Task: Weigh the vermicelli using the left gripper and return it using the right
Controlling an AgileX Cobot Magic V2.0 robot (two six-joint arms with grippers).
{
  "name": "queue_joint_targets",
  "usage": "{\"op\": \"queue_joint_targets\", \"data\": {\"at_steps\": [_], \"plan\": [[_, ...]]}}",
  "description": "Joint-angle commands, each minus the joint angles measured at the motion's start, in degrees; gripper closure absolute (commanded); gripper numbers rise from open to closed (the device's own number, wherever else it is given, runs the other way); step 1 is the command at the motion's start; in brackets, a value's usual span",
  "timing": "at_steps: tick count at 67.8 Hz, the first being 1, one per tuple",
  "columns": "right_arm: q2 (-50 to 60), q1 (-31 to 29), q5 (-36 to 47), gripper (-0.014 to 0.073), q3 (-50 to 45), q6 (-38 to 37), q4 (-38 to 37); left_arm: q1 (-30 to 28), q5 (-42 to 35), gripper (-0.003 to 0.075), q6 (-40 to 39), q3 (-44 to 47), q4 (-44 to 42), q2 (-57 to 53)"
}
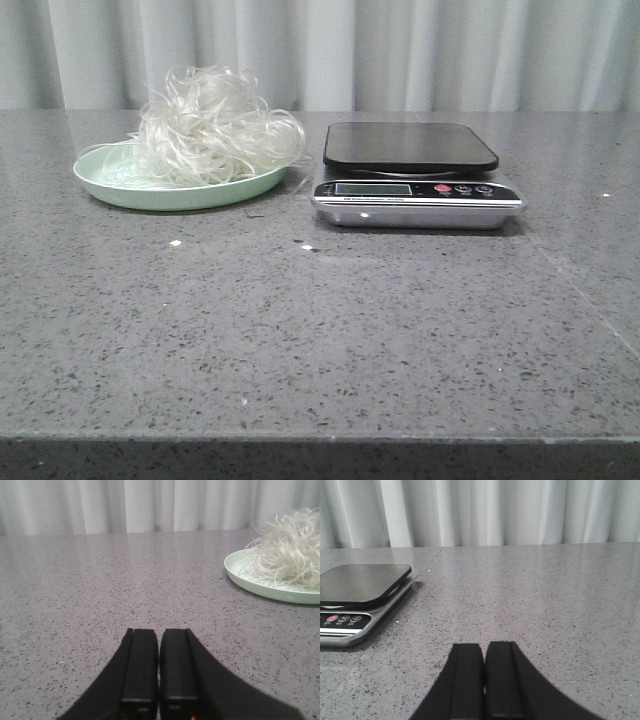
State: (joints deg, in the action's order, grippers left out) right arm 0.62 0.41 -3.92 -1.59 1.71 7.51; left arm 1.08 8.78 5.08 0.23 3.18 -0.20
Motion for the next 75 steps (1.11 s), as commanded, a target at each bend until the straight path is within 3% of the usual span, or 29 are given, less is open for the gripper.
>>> {"op": "queue_joint_targets", "data": {"at_steps": [1, 32, 51, 55, 62, 75], "plan": [[0.90, -0.27, 4.75, 0.0442, 0.46, 0.05, -0.17, -0.13, -4.69, 0.0584, -0.34, 0.42, 0.44, -1.17], [0.90, -0.27, 5.09, 0.0442, 0.46, 0.05, -0.17, -0.13, -9.65, 0.0584, -0.34, 0.42, 0.44, -1.17], [0.90, -0.27, 5.41, 0.0442, 0.46, 0.05, -0.23, -0.23, -30.90, 0.0584, -0.34, -1.40, 0.44, -0.94], [0.90, -0.27, 5.41, 0.0442, 0.46, 0.05, -0.23, -0.23, -28.75, 0.0584, -0.34, -5.33, 0.31, -0.49], [0.90, -0.27, 5.36, 0.0442, 0.46, 0.05, -0.22, -0.23, -16.19, 0.0584, -0.34, -17.65, -0.25, 3.14], [0.90, -0.27, 5.36, 0.0442, 0.46, 0.05, -0.22, -0.23, -2.09, 0.0584, -0.34, -36.56, -0.25, 14.21]]}}
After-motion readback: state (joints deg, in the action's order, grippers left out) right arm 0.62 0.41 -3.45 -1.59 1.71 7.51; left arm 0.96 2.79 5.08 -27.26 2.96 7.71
